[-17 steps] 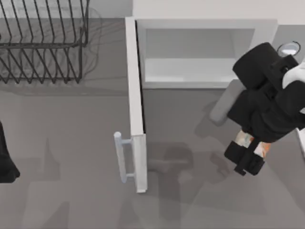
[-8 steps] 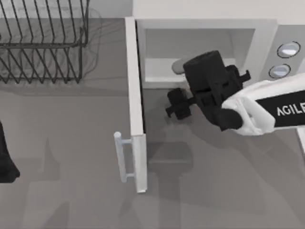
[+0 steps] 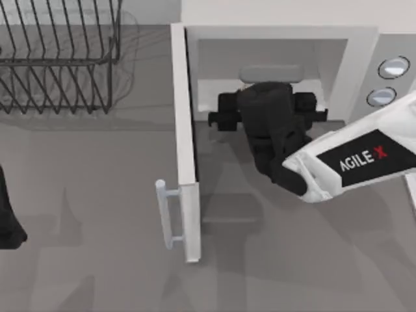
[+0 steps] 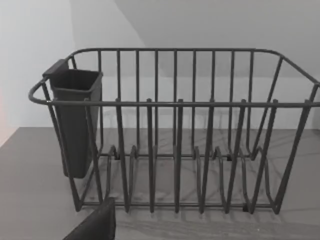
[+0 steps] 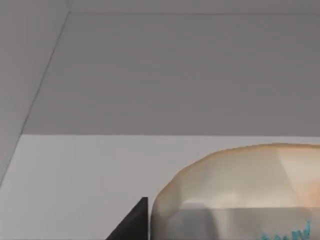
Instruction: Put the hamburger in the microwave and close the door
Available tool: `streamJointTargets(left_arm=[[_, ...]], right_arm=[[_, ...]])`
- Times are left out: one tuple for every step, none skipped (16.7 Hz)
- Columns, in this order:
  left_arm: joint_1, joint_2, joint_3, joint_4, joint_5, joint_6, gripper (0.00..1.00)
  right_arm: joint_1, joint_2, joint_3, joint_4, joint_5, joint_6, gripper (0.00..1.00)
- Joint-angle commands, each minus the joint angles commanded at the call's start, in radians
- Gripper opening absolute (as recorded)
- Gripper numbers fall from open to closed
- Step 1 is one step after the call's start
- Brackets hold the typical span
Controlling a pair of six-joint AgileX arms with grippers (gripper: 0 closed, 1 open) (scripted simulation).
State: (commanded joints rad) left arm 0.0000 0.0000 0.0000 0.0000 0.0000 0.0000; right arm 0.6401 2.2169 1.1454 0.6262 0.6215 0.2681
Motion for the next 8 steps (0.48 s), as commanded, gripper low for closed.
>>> streamJointTargets(left_arm=[[0.000, 0.000, 0.000, 0.000, 0.000, 0.000, 1.00], [0.000, 0.000, 0.000, 0.000, 0.000, 0.000, 1.00], [0.000, 0.000, 0.000, 0.000, 0.000, 0.000, 1.00], [0.000, 0.000, 0.000, 0.000, 0.000, 0.000, 1.00], [0.000, 0.000, 0.000, 0.000, 0.000, 0.000, 1.00], [0.000, 0.000, 0.000, 0.000, 0.000, 0.000, 1.00], [0.000, 0.000, 0.000, 0.000, 0.000, 0.000, 1.00], [0.000, 0.000, 0.000, 0.000, 0.000, 0.000, 1.00]], right_arm=[[0.001, 0.003, 0.002, 0.007, 0.003, 0.006, 0.00], [0.001, 0.003, 0.002, 0.007, 0.003, 0.006, 0.00], [0.001, 0.003, 0.002, 0.007, 0.003, 0.006, 0.00], [0.001, 0.003, 0.002, 0.007, 0.003, 0.006, 0.00], [-0.005, -0.001, -0.003, 0.005, 0.001, 0.006, 0.00], [-0.006, 0.000, -0.001, 0.005, 0.000, 0.006, 0.00], [-0.007, 0.008, 0.008, 0.004, -0.002, 0.006, 0.00], [-0.011, 0.021, 0.025, 0.002, -0.006, 0.007, 0.00]])
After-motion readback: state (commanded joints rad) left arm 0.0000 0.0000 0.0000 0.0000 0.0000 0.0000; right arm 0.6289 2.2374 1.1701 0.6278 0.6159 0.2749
